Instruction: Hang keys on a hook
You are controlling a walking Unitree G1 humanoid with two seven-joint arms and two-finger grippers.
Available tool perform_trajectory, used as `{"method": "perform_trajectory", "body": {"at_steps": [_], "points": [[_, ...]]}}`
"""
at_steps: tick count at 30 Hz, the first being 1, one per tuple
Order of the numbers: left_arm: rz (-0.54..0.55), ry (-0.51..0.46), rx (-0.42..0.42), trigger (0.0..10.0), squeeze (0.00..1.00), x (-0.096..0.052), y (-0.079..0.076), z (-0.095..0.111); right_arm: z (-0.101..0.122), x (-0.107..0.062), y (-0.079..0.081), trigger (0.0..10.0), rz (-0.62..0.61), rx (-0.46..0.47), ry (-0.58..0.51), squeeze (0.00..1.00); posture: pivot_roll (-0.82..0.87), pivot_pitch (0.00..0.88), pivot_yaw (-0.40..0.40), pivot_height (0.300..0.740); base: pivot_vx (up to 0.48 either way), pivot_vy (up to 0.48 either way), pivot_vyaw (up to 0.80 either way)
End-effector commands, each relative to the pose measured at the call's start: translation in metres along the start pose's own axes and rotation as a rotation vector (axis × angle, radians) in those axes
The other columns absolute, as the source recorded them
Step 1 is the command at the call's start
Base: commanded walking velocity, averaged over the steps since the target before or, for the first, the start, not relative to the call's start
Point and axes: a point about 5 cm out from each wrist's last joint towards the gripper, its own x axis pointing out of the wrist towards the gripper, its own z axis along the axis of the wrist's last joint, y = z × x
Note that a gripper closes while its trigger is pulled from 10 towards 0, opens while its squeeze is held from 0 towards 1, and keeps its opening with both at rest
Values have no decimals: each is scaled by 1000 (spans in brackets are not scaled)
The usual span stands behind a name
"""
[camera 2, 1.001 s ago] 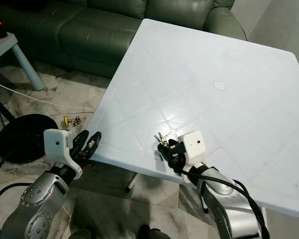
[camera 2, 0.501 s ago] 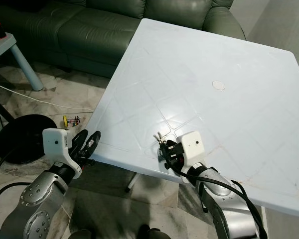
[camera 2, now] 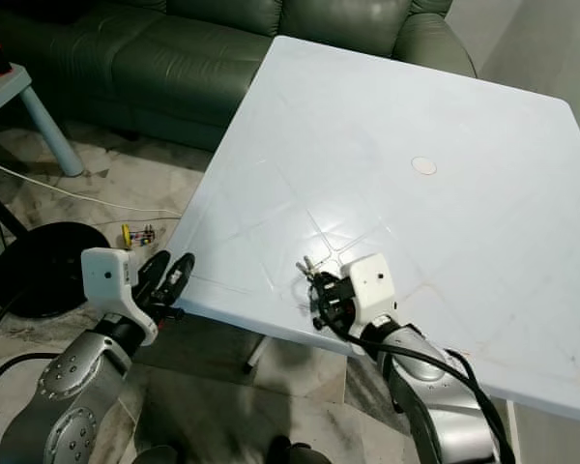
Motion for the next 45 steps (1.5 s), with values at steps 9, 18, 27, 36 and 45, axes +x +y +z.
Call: {"method": "perform_trajectory", "body": {"at_steps": [9,18,27,36,45], "points": [[66,-38,-20,10000,0,13,11,9,43,-3,-16,0,24,206,-347,0,167,166,-110,740,0,0,0],[138,-76,-25,10000,0,34,25,18,47,-6,-38,6549,-151,206,-442,0,152,107,-98,740,0,0,0],[80,-34,5,10000,0,37,26,-4,10,-12,-45,10000,-375,170,-360,0,140,45,-75,740,0,0,0],[43,-60,0,10000,0,48,28,-12,-18,-14,-49,10000,-470,87,-327,0,128,0,-47,740,0,0,0],[14,-94,-9,10000,0,50,25,-14,-22,-4,-40,10000,-447,97,-338,0,137,0,-47,740,0,0,0]]}}
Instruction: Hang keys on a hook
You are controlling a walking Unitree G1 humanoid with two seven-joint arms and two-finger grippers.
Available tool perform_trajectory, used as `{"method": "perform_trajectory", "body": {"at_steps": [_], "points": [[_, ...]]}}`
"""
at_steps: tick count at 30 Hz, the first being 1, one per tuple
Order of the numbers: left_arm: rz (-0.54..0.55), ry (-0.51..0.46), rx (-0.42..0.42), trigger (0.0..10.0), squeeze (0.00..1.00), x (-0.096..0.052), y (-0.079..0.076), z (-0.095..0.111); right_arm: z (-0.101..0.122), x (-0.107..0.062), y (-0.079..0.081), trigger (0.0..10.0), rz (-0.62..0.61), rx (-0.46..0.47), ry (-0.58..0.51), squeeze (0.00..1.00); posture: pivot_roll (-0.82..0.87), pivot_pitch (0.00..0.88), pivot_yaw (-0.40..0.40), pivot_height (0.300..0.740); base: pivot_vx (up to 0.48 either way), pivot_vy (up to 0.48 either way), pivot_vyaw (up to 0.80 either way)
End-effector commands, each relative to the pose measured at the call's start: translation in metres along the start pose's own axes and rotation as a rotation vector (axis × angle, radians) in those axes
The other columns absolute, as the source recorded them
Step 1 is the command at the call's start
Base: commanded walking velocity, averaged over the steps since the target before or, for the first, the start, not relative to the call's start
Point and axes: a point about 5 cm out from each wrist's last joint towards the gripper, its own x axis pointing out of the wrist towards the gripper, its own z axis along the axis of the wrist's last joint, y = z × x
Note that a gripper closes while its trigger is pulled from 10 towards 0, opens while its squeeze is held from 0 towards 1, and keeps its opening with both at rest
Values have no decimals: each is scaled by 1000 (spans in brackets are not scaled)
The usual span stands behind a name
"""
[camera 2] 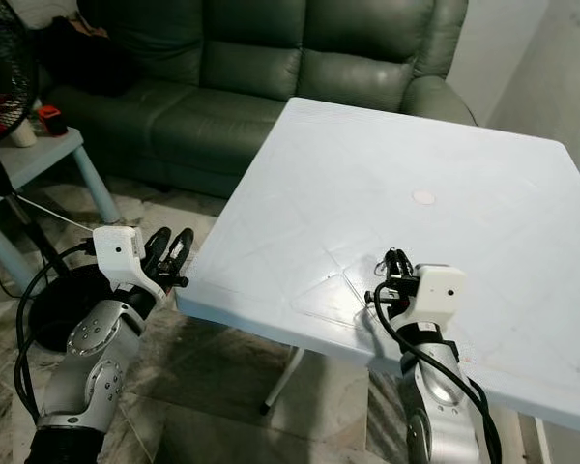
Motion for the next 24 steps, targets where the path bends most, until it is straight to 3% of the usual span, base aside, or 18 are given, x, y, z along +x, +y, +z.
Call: {"method": "perform_trajectory", "body": {"at_steps": [1,11,24], "points": [[-9,-7,2,10000,0,3,-1,1,-2,2,4,10000,11,-2,-2,0,140,0,-48,740,0,0,0],[14,-31,-11,10000,0,9,2,5,-7,11,14,10000,30,-31,27,0,152,0,-51,740,0,0,-139],[29,-18,-28,10000,0,14,1,4,-5,15,17,10000,20,-18,20,0,144,0,-49,740,0,37,-781]]}}
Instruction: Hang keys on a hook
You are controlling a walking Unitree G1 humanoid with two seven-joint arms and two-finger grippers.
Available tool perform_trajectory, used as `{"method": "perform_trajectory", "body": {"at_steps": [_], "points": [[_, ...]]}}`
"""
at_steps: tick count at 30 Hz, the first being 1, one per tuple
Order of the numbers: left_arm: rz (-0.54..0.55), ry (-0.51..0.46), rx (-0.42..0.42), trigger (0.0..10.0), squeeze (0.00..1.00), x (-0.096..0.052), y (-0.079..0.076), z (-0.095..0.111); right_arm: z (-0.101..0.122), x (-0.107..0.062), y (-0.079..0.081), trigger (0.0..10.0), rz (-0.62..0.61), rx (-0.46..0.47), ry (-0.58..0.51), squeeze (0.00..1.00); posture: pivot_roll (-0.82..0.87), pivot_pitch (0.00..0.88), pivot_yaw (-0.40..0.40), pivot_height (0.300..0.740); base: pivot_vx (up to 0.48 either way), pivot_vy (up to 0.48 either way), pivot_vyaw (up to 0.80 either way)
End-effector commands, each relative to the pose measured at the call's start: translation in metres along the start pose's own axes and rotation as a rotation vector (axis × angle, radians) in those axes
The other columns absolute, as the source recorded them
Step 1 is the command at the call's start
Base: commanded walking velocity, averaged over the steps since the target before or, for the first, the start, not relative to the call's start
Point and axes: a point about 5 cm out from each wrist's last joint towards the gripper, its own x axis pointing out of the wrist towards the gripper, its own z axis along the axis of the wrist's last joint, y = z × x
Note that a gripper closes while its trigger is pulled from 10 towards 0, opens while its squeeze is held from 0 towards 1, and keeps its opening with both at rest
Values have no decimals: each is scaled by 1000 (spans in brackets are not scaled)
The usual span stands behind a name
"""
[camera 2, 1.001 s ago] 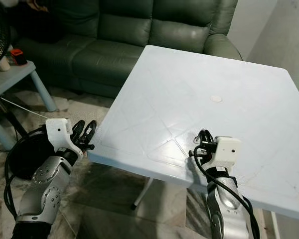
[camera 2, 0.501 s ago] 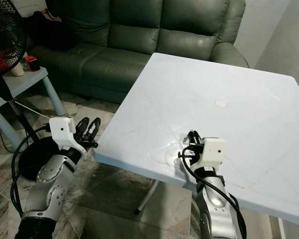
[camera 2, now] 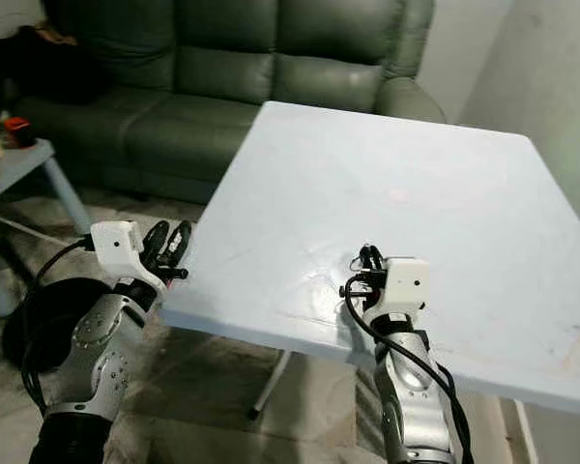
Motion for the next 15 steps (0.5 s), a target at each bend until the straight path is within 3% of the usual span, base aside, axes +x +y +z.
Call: {"method": "perform_trajectory", "body": {"at_steps": [1,2,15], "points": [[-5,-1,-3,10000,0,4,-1,3,0,2,1,10000,-10,2,1,0,144,0,-49,740,0,472,-781],[-5,-1,-2,10000,0,4,-1,3,0,2,1,10000,-10,3,1,0,144,0,-49,740,0,472,-781],[16,46,-45,10000,0,10,-5,0,1,1,1,10000,-22,-1,5,0,132,0,-44,740,0,0,-781]]}}
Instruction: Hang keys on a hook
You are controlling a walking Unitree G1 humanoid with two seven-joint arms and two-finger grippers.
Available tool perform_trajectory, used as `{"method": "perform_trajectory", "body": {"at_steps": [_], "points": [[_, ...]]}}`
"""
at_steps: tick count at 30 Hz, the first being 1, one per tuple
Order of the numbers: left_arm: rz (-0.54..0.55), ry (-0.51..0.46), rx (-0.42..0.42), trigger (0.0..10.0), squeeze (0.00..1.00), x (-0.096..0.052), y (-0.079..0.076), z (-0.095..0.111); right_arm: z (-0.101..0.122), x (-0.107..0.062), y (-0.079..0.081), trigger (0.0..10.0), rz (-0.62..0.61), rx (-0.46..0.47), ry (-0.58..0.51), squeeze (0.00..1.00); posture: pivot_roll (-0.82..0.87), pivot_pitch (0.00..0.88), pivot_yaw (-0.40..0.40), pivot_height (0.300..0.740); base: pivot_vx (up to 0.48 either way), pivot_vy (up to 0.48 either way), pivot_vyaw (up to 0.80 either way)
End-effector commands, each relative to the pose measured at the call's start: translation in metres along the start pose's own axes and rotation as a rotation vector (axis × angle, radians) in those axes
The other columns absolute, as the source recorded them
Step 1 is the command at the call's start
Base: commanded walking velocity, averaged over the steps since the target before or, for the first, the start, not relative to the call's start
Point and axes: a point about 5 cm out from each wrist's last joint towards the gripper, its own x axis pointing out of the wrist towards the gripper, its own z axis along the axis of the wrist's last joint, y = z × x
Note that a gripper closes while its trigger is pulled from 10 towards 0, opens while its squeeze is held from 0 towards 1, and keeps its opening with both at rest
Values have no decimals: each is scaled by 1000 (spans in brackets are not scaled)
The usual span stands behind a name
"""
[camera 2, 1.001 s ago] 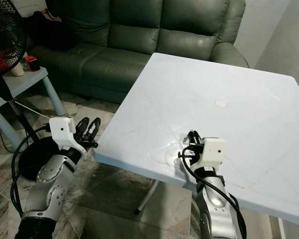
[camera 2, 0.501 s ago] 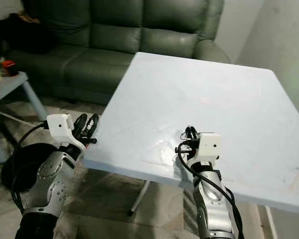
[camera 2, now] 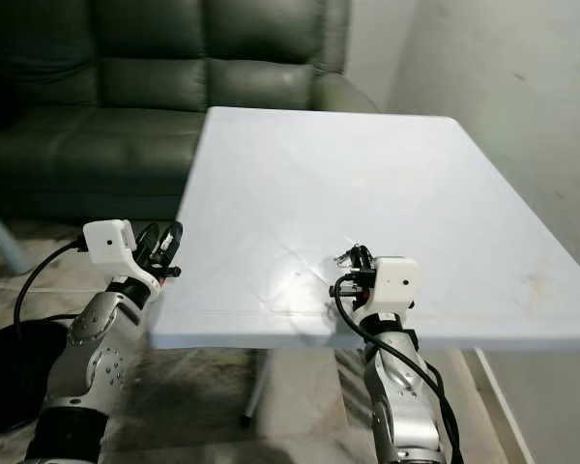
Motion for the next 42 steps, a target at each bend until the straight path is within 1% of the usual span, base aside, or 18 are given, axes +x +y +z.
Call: {"method": "perform_trajectory", "body": {"at_steps": [1,8,11,14,16,19,42], "points": [[5,21,0,10000,0,1,2,-1,5,2,0,10000,-8,-1,-16,0,132,0,-44,740,0,0,-781],[5,32,-17,10000,0,1,1,-2,4,2,1,10000,-5,-4,-10,0,131,0,-48,740,0,0,-781],[7,33,-4,10000,0,2,1,-2,4,2,1,10000,-4,-7,-8,0,132,0,-49,740,0,0,-781],[7,29,34,10000,0,2,2,-2,4,3,1,10000,-3,-8,-8,0,133,0,-49,740,0,0,-781],[3,30,22,10000,0,2,2,-2,3,3,2,10000,-2,-9,-8,0,134,0,-49,740,0,0,-781],[-7,26,44,10000,0,1,1,-2,4,4,3,10000,0,-11,-9,0,135,0,-50,740,0,0,-781],[-21,34,54,10000,0,2,0,-3,1,3,3,10000,-4,-14,-1,0,134,0,-46,740,0,0,-781]]}}
